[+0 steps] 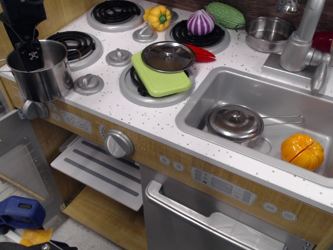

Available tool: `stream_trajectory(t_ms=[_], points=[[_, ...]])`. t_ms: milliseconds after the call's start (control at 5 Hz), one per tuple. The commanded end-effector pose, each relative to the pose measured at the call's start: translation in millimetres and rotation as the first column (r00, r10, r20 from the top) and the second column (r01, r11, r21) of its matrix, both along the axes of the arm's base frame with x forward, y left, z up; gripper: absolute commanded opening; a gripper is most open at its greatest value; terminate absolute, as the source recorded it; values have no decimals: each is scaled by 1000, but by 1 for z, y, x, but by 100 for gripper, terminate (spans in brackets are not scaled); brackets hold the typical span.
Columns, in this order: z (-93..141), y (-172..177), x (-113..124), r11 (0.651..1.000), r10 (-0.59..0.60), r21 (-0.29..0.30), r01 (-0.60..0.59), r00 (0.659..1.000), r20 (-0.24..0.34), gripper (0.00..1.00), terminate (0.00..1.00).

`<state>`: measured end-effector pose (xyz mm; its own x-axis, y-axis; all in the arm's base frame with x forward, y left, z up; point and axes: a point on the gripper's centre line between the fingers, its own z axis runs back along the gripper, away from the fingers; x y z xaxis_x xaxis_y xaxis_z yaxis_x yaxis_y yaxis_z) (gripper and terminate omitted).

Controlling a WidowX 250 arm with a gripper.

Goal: Put pot on stove which is near stove

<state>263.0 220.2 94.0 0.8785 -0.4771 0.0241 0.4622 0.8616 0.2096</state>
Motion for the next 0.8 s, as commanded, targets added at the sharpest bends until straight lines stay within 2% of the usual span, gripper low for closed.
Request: stream_trajectory(t_ms=[0,600], points=[[0,0,0,1000,0,0,0,1000,0,100,0],[-17,20,-2,998,-64,-4,64,997,39,100,0]])
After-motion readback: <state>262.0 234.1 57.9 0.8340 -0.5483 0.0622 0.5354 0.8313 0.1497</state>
